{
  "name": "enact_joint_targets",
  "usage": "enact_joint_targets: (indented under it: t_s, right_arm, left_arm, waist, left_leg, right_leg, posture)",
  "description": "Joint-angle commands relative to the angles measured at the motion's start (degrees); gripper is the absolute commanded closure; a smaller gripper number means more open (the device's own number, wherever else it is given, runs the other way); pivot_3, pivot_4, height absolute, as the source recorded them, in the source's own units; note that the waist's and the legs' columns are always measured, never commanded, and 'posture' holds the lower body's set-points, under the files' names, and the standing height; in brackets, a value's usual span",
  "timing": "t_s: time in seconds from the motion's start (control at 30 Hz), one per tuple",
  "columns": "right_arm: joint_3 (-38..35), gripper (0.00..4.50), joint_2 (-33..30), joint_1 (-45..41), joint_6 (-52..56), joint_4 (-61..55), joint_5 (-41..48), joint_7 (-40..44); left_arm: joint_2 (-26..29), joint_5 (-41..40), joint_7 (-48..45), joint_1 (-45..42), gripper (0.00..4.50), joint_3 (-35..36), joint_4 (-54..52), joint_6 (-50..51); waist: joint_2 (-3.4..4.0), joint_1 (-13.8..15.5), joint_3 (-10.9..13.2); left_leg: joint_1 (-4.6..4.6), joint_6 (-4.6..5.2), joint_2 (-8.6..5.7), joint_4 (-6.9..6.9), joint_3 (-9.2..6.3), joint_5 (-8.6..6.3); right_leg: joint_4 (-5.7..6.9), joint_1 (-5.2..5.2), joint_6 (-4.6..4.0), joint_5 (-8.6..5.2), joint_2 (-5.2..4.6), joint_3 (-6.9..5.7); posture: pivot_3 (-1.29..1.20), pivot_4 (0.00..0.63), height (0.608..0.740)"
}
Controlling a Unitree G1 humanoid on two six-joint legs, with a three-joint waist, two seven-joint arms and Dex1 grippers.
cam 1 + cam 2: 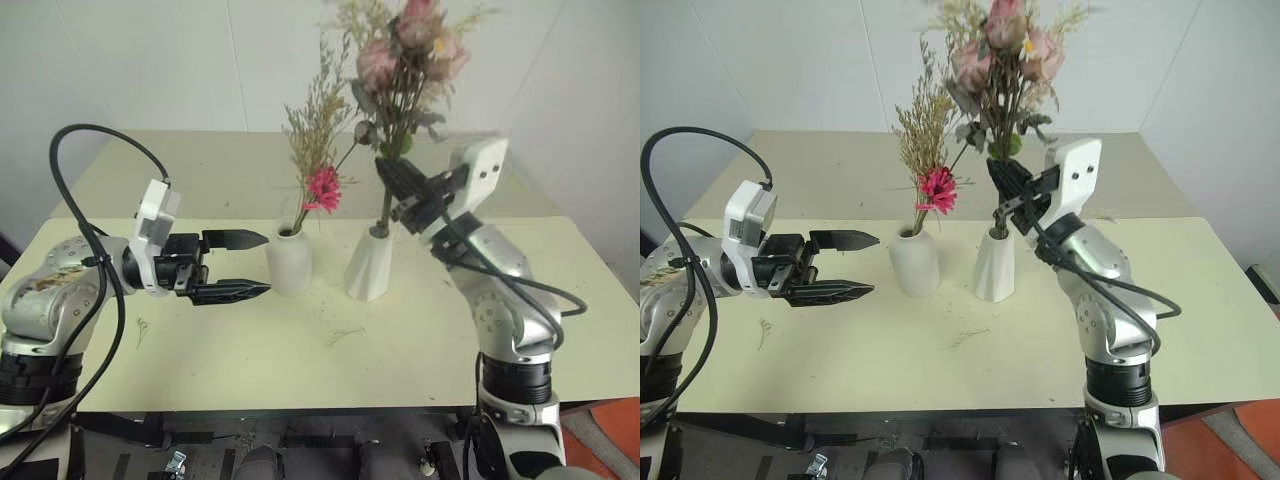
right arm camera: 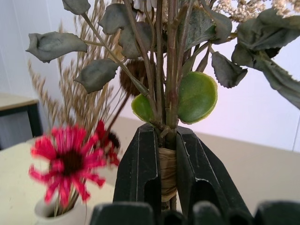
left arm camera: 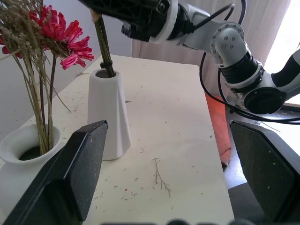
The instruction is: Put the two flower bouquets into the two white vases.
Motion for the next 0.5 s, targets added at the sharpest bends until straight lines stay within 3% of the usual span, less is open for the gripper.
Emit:
enact_joint_targets:
  t_s: [0.03,0.33,0.5]
  right_arm:
    - [0.22,3.08,0.57,0.52,-3.69,-1.81,-0.96,-0.57]
    - [0.36,0.07,-0.24,4.32,-4.42,-3.76,-2.19,-0.59]
    - [-0.54,0.02,-2.82,8.96,-3.46,-7.09,-1.28,0.15]
  left_arm:
    - [1.32,-0.60,-0.24,-0.91,0.00,1.52,-1.15,-0.13]
    - [1.53,-0.50,-0.36,-1.52,0.00,1.23,-0.80,-0.23]
    - [1.39,-0.29,-0.39,-1.30,0.00,1.15,-0.56,-0.52]
  waist:
    - [0.00,0.01,0.00]
    - [0.00,0.04,0.00]
    - [0.00,0.25,0.00]
  left_leg:
    - [0.00,0.00,0.00,0.00,0.00,0.00]
    - [0.00,0.00,0.00,0.00,0.00,0.00]
    - [-0.02,0.00,-0.01,0.02,0.01,0.00]
  right_leg:
    - [0.00,0.00,0.00,0.00,0.00,0.00]
    - [-0.02,0.01,0.00,0.00,0.00,0.00]
    - [-0.05,0.03,0.00,0.00,-0.03,0.00]
  posture:
    - [0.00,0.150,0.740]
    - [0.00,0.150,0.740]
    - [0.00,0.150,0.740]
